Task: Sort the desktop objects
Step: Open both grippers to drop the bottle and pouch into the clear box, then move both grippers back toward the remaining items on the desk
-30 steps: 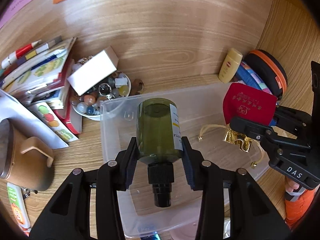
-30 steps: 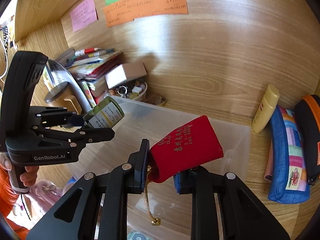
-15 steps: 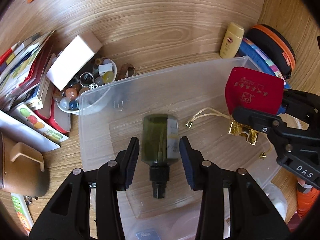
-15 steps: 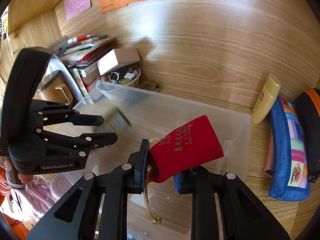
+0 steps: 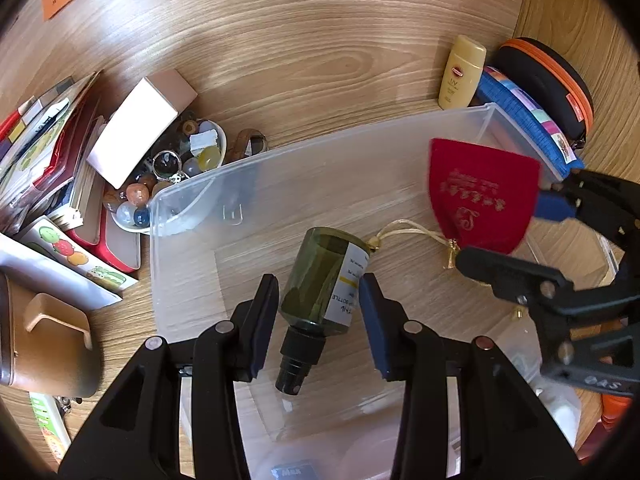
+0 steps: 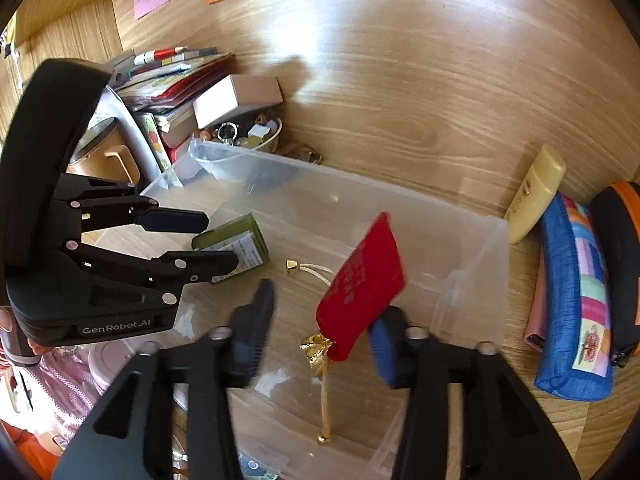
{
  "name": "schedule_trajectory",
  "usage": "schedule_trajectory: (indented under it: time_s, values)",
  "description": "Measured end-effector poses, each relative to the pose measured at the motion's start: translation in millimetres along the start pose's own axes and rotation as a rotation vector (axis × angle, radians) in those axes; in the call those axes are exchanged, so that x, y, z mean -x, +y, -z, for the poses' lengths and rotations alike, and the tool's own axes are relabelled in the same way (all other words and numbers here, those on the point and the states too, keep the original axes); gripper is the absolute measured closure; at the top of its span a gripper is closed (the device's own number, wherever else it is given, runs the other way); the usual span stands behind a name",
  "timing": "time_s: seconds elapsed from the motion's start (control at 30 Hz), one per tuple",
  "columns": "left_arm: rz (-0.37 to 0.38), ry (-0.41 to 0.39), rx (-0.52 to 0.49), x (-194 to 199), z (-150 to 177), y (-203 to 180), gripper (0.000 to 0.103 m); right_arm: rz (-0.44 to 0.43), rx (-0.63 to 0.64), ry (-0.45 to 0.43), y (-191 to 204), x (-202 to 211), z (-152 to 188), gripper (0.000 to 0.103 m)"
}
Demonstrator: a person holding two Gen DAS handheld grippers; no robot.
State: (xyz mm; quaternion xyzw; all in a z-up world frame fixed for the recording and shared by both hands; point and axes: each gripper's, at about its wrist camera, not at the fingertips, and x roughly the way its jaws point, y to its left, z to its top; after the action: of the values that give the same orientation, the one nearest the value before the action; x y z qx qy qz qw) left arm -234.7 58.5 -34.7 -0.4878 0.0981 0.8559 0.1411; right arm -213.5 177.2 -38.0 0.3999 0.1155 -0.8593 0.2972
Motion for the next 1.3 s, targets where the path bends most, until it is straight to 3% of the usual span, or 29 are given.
schedule_trajectory:
  time_s: [0.07, 0.4, 0.53, 0.73, 0.97, 1.3]
  values:
    - [-0.005, -0.005, -0.001, -3, -3, -3, 0.062, 0.011, 0.003, -0.024, 0, 6, -1, 0.049]
    - [-0.051, -0.041, 0.029, 14, -2, -6, 0.056, 0.015, -0.013, -0.109, 1, 27, -5, 0.044]
    - [-0.077, -0.078, 0.044, 29, 0, -4, 0.046, 0.025, -0.018, -0.152, 2, 36, -6, 0.028]
    - [-0.093, -0.134, 0.076, 58, 5, 2, 0.033, 0.014, -0.023, -0.168, 6, 43, -8, 0.022]
    - [-0.115, -0.223, 0.107, 96, 23, 9, 0.013, 0.034, -0.013, -0.207, 11, 56, -9, 0.021]
    - [-0.127, -0.279, 0.138, 131, 60, 19, 0.008, 0.077, 0.015, -0.267, 28, 89, -8, 0.017]
